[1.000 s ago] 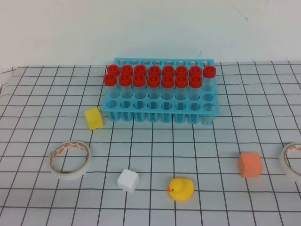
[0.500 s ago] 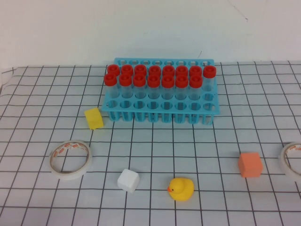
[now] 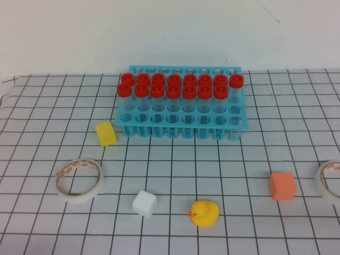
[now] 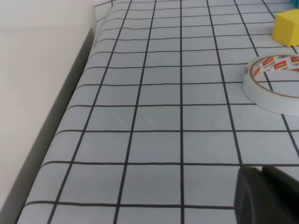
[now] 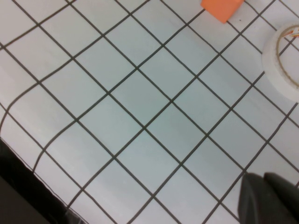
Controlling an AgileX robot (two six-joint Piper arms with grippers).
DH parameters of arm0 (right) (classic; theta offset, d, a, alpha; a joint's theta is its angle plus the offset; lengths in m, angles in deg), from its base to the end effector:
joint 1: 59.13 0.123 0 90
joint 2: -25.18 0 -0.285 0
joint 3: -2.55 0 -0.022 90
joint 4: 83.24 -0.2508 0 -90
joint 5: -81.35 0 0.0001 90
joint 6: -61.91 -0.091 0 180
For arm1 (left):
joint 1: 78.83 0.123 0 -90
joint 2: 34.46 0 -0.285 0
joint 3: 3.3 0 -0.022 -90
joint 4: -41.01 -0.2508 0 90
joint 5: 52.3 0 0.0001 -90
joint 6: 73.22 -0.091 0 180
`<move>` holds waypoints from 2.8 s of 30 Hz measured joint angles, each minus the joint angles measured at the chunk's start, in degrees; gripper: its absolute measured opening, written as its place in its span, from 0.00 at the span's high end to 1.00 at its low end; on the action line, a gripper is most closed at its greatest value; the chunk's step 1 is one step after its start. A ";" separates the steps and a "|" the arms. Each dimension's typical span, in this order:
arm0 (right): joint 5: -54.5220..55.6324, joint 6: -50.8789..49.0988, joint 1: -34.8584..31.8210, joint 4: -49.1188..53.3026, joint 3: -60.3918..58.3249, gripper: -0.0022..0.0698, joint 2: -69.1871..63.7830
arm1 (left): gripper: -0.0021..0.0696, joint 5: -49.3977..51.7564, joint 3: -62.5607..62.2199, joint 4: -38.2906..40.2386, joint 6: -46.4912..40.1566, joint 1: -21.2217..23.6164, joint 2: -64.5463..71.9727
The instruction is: Place the test tubes
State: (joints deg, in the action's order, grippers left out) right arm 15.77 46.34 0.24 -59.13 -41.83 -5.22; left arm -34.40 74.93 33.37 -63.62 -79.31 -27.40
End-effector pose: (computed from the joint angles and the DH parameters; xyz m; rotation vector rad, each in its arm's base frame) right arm 0.0528 0.0228 0.2911 -0.9117 2.1539 0.0928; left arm 0.0539 0.0033 0.1799 -0.0582 1.7973 0.0018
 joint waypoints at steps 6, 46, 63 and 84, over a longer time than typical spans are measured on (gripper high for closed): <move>0.00 0.00 0.00 0.00 0.00 0.97 0.00 | 0.97 0.09 0.00 0.36 -0.26 -4.11 0.00; 0.00 0.00 0.00 0.00 0.00 0.97 0.00 | 0.97 0.24 0.00 8.30 -8.62 -5.10 0.00; 36.26 14.67 -40.29 0.88 -5.25 0.97 11.29 | 0.97 0.24 0.00 8.53 -8.62 -5.10 0.00; 48.28 16.48 -61.22 -13.27 -17.60 0.97 18.52 | 0.97 0.24 0.00 8.53 -8.62 -5.22 -0.03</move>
State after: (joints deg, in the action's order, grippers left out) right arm 64.05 62.82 -60.97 -72.39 -59.43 13.30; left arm -34.16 74.93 41.90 -72.24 -84.53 -27.42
